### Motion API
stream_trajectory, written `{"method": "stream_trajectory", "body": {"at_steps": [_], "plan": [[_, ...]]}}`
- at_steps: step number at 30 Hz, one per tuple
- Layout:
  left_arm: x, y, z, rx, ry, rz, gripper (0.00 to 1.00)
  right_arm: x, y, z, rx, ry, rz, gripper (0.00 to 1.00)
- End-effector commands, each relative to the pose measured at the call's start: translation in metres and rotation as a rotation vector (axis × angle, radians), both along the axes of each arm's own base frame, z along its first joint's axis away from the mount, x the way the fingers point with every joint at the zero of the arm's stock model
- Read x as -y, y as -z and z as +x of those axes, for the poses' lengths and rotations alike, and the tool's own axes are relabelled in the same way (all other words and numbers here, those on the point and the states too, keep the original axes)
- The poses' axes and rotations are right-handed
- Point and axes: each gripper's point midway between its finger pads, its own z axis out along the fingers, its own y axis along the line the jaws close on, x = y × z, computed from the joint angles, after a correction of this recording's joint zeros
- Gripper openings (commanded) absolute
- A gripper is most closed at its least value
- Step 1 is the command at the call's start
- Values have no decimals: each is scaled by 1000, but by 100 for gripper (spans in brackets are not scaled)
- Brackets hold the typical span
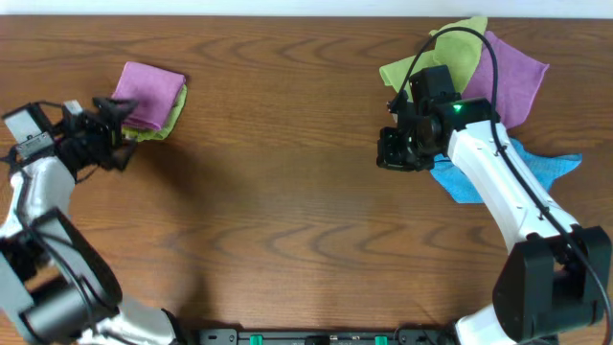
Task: Fold the cloth
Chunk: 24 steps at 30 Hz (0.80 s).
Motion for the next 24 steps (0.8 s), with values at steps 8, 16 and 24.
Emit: {"method": "stream_trajectory", "body": {"at_steps": [8, 16, 24], "plan": [[10, -24, -93, -171, 193, 459, 96, 4, -30, -4, 61, -19, -38, 2], [73, -83, -137, -35, 409, 699, 96, 49, -108, -40, 284, -24, -216, 2], [123, -138, -226, 202, 534, 880, 96, 73, -178, -132, 516, -64, -214, 2]]}}
